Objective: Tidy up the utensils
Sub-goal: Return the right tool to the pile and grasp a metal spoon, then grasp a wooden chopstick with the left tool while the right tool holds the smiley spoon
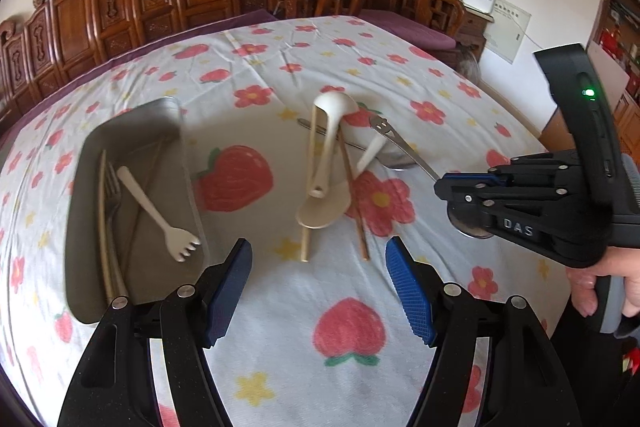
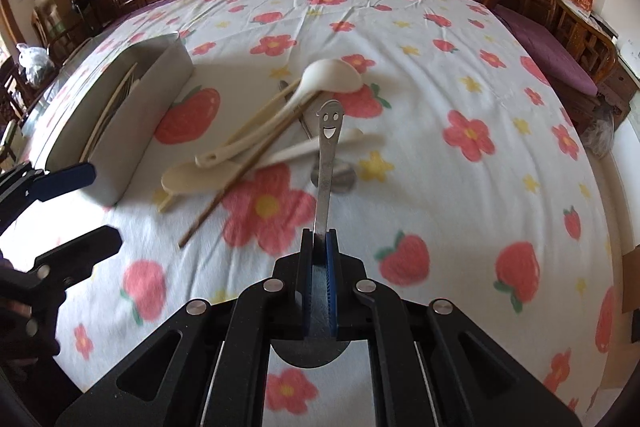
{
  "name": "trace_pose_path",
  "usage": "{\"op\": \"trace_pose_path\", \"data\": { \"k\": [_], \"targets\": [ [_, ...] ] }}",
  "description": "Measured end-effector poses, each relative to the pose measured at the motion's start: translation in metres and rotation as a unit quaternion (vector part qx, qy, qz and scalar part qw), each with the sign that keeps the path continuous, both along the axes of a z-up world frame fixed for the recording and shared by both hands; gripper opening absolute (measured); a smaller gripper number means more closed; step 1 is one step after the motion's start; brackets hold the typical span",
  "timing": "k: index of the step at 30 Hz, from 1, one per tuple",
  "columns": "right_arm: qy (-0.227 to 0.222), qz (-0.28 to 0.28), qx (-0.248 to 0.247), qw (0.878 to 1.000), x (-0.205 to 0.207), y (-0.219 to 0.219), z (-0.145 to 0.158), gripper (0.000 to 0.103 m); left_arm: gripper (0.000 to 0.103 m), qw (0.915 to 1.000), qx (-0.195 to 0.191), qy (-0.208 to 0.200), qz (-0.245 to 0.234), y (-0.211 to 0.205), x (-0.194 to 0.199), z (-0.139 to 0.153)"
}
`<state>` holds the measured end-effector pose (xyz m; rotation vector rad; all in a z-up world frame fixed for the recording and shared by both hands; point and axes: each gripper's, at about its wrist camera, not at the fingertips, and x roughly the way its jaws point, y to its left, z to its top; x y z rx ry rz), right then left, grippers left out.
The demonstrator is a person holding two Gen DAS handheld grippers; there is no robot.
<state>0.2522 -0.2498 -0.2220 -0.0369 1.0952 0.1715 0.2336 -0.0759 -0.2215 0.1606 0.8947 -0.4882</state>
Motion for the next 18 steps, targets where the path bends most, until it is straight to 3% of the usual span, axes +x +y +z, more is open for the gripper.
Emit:
{"op": "trace_pose_path", "data": {
  "k": [10, 13, 18],
  "targets": [
    [0.005, -0.012, -0.014, 1.0, -0.013, -0.019, -0.012, 0.007, 0.058, 0.9997, -0.003, 0.0, -0.024, -0.022, 0.002, -0.016],
    [0.007, -0.015, -0.015, 1.0, -0.015, -0.021, -0.017, 0.007, 0.046, 0.9997, -0.005, 0.005, -0.025, -0.024, 0.005, -0.019],
    [0.008, -0.014, -0.011, 1.0, -0.018, -0.021, -0.019, 0.007, 0.043, 0.9995, -0.014, 0.017, -0.022, -0.029, 0.011, -0.024]
  ]
}}
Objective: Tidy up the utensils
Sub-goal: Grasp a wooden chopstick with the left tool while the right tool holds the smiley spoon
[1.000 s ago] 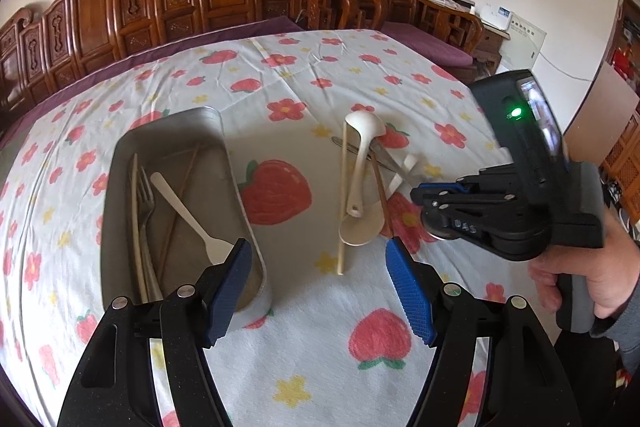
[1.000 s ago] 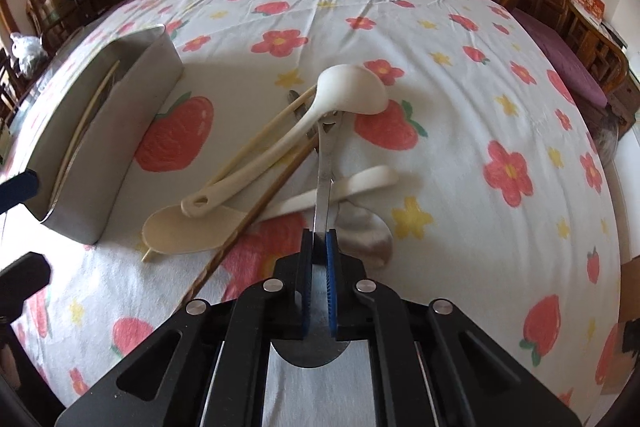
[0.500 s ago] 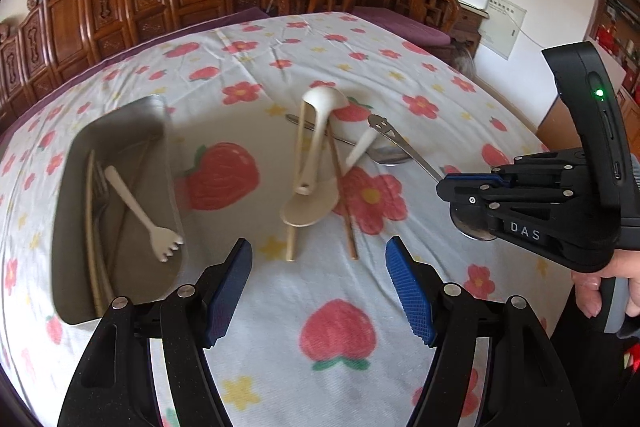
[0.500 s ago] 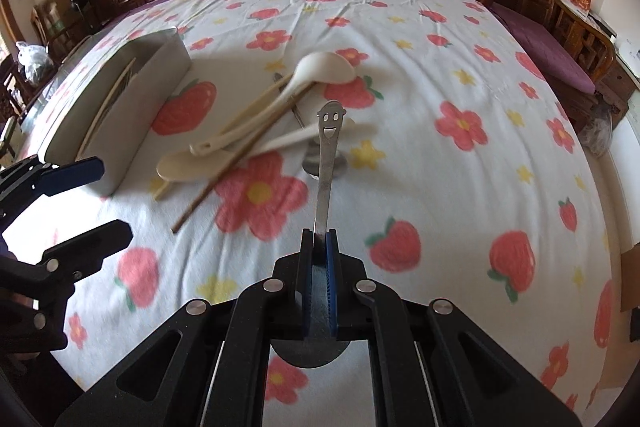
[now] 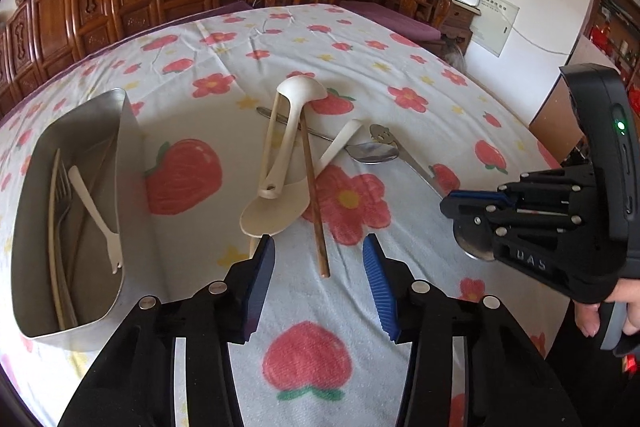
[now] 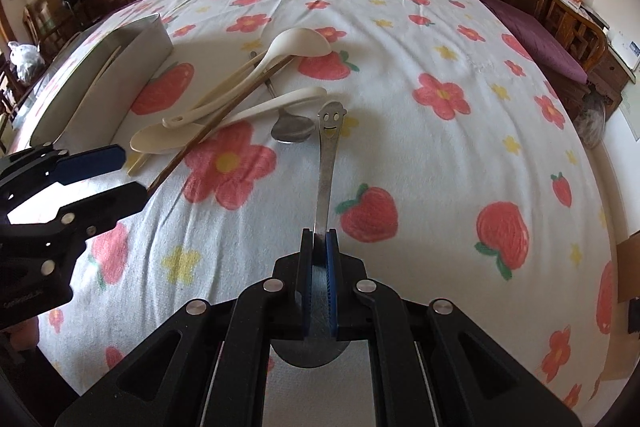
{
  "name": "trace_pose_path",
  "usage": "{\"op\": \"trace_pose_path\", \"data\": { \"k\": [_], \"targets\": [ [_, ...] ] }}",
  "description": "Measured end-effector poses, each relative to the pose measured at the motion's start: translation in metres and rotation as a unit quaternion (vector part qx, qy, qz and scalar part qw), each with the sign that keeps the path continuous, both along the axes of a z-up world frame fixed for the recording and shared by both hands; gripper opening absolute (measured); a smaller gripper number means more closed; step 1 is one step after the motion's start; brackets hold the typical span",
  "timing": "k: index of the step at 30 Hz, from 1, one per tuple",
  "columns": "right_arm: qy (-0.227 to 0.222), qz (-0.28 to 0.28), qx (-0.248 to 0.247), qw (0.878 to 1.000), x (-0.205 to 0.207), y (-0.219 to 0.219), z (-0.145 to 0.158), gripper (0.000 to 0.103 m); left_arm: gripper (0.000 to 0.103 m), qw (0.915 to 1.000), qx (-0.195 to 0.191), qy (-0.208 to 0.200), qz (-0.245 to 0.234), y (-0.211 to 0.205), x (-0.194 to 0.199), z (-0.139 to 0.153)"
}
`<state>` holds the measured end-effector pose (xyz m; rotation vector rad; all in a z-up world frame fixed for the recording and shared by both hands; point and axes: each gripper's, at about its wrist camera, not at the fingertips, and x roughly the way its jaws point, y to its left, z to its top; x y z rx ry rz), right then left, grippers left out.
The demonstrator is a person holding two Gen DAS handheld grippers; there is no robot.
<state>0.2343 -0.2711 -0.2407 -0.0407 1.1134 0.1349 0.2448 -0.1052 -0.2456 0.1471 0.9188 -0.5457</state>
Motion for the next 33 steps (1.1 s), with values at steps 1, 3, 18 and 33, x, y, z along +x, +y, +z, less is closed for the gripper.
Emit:
{"op": "trace_pose_path", "data": {
  "k": [1, 3, 18, 33],
  "targets": [
    [0.0, 0.0, 0.0, 1.0, 0.0, 0.0, 0.0, 0.007, 0.041, 1.0, 0.0, 0.002, -0.001, -0.001, 0.001, -0.001],
    [0.0, 0.0, 0.001, 1.0, 0.0, 0.001, -0.001, 0.007, 0.035, 1.0, 0.003, 0.009, 0.0, -0.003, 0.003, -0.005],
    [0.001, -0.002, 0.003, 1.0, 0.0, 0.003, -0.001, 0.007, 0.016, 0.9983, -0.019, 0.054, 0.007, -0.001, 0.018, -0.021],
    [-0.012, -0.009, -0.004, 1.0, -0.005, 0.001, 0.012, 0.007, 0.004, 0.9979, -0.036, 0.052, -0.007, 0.011, 0.005, 0.0]
  ]
}}
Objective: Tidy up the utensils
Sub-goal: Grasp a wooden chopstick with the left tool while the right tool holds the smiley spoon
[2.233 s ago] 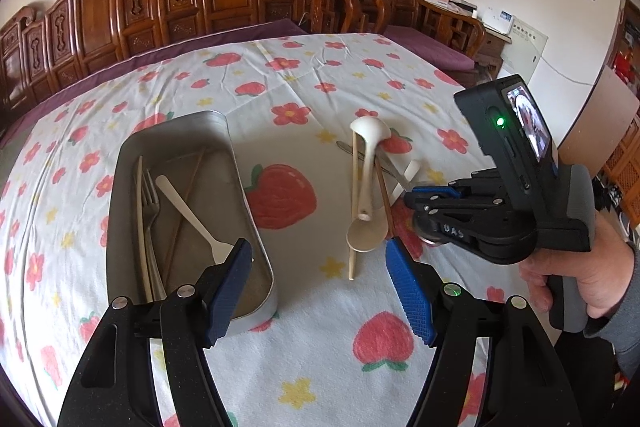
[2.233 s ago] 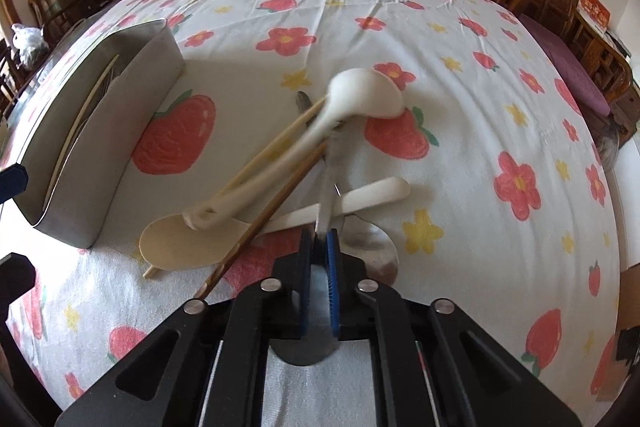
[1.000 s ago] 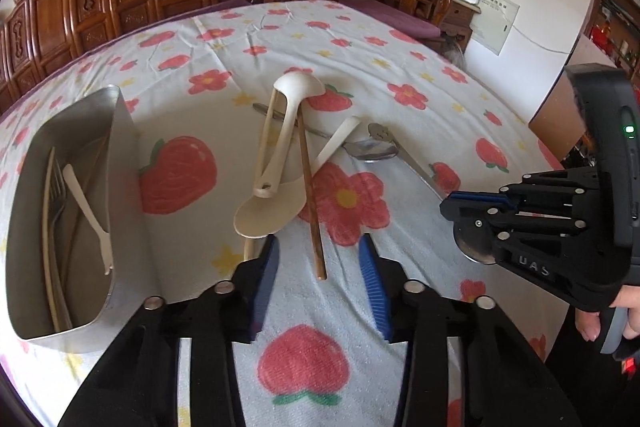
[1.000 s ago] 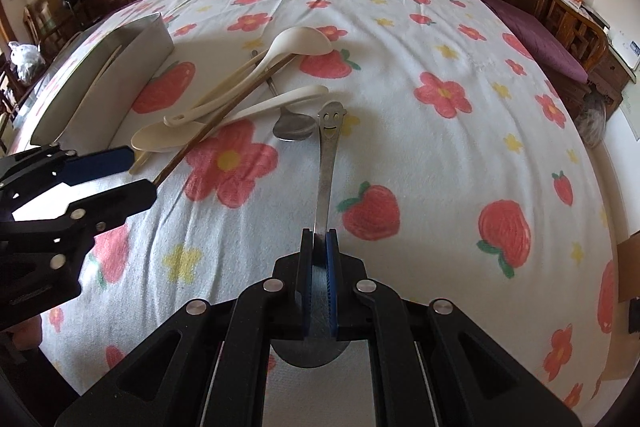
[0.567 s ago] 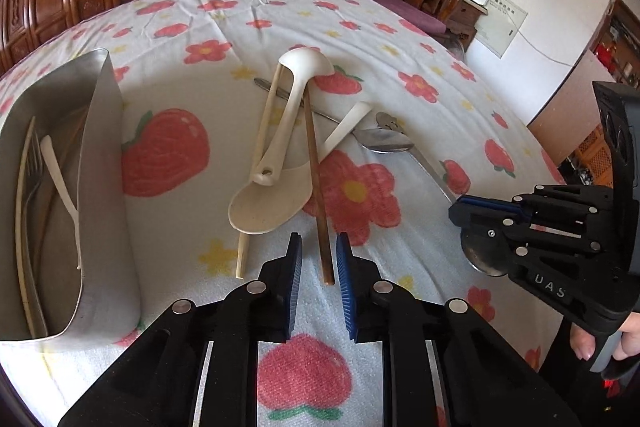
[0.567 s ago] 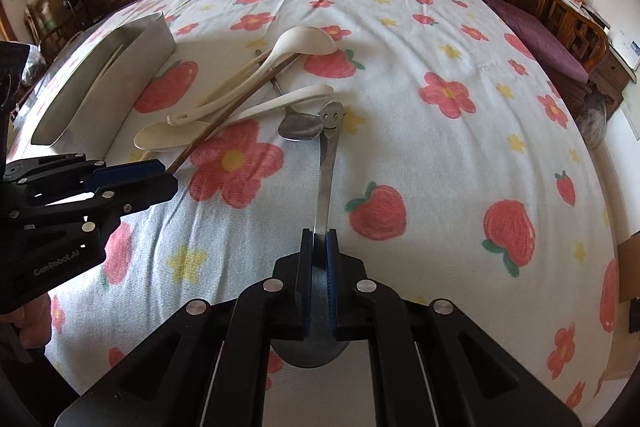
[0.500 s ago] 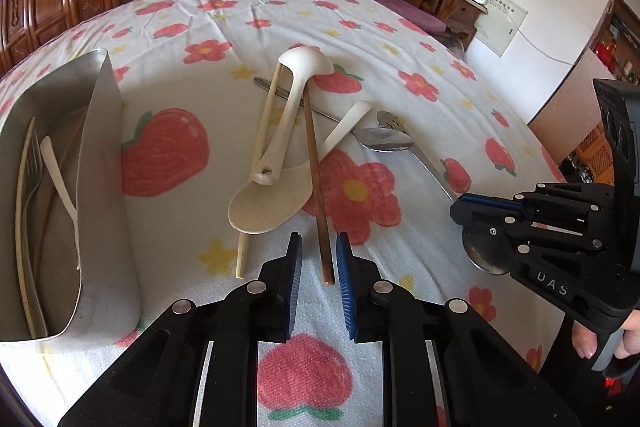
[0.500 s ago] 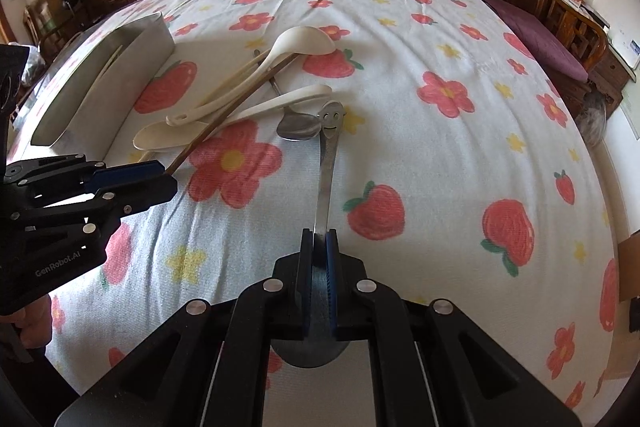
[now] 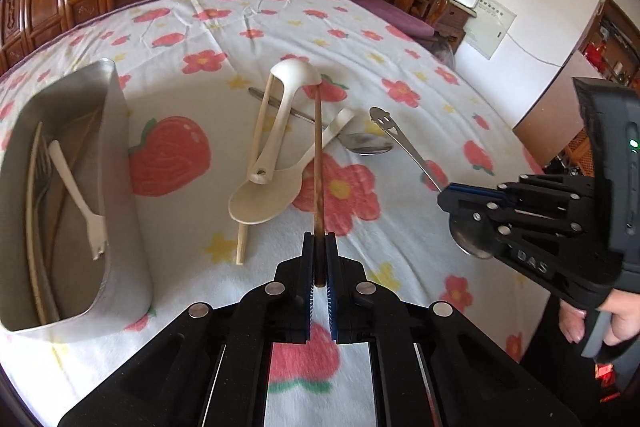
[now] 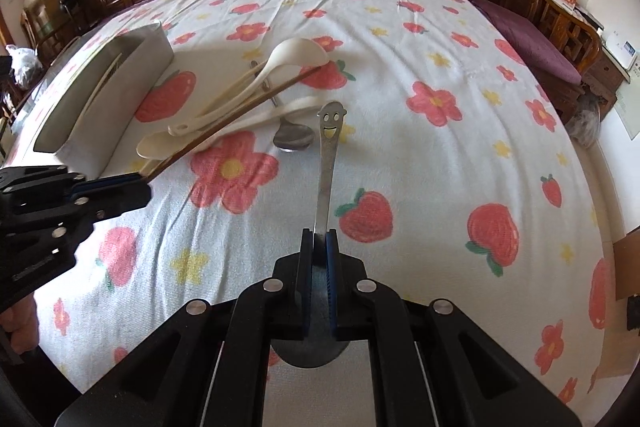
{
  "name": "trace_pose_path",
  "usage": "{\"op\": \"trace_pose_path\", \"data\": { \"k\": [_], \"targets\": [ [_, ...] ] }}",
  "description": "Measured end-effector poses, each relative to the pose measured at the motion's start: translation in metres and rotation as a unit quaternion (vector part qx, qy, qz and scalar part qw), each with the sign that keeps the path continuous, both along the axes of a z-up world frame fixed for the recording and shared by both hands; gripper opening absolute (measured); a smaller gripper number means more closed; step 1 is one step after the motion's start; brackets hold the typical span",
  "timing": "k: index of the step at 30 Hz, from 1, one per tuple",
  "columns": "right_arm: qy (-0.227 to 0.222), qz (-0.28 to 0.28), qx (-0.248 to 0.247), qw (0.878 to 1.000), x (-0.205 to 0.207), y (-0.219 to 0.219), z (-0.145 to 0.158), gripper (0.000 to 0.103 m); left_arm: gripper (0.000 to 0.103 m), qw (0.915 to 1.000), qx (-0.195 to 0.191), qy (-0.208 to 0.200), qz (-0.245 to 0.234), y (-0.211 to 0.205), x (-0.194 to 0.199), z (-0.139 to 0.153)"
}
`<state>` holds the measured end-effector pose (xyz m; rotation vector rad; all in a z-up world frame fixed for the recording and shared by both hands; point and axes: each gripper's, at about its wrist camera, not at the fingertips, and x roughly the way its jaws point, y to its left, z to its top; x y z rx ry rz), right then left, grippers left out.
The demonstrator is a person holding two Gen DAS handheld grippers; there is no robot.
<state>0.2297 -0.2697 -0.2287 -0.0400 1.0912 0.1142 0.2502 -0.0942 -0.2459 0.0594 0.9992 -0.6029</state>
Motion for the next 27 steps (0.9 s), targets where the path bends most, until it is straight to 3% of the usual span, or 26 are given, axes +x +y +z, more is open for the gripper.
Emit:
{"op": "trace_pose_path", "data": {
  "k": [7, 14, 27],
  "targets": [
    [-0.021, 0.002, 0.001, 1.0, -0.001, 0.005, 0.02, 0.007, 0.004, 0.9991, -0.004, -0.041, 0.005, 0.01, -0.012, 0.029],
    [-0.038, 0.013, 0.002, 0.999, 0.002, 0.015, 0.034, 0.007, 0.004, 0.9982, -0.007, -0.058, 0.016, 0.024, -0.015, 0.046],
    [-0.058, 0.041, 0.02, 0.997, 0.004, 0.033, 0.053, 0.007, 0.004, 0.9927, -0.017, -0.095, 0.073, 0.058, -0.039, 0.082]
  ]
}}
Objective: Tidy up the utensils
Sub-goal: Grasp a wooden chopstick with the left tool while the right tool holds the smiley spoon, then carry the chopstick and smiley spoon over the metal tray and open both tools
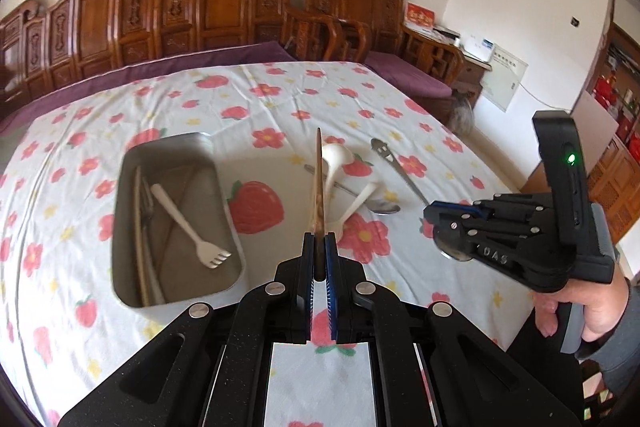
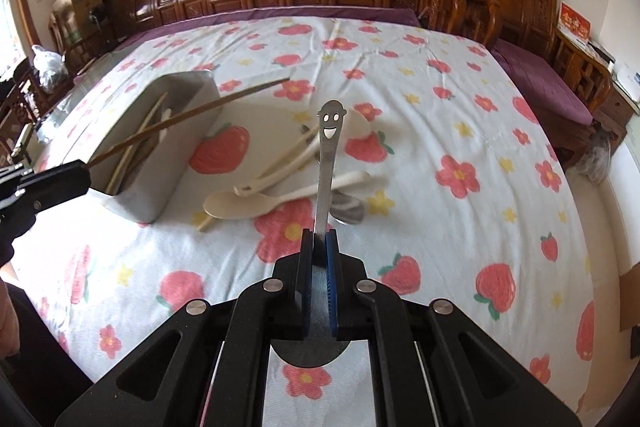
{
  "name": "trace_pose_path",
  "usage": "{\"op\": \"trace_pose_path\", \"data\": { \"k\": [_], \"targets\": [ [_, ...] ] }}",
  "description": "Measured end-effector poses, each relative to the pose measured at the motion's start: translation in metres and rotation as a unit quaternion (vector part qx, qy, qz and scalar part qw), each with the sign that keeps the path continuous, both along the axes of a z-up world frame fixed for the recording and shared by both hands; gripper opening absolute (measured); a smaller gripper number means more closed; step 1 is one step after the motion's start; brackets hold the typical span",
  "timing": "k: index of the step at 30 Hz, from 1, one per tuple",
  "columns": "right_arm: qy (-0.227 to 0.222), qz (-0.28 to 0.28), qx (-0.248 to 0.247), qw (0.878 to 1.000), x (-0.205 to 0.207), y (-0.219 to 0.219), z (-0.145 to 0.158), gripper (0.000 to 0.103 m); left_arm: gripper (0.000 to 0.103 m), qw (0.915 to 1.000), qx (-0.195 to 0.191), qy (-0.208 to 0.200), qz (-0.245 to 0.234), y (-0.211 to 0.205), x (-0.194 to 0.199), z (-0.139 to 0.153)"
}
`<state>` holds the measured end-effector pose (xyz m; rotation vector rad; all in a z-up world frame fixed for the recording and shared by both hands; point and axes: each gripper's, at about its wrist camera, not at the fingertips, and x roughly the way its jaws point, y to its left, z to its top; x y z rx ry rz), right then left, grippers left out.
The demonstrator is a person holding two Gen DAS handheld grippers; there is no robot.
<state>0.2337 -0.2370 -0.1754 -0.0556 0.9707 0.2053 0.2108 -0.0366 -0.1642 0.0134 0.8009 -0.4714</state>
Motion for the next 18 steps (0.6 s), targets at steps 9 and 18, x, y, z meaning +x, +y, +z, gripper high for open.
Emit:
{"op": "trace_pose_path", "data": {
  "k": [9, 18],
  "targets": [
    [-0.015, 0.025, 0.008, 1.0, 0.003, 0.019, 0.018, 0.007, 0.004, 0.9987, 0.002, -0.009, 0.051, 0.037, -0.004, 0.007],
    [-0.02, 0.053, 0.012, 0.998, 0.011, 0.05, 0.026, 0.007, 0.004, 0.9948, 0.009, 0.002, 0.101, 0.074, 0.005, -0.002]
  ]
}}
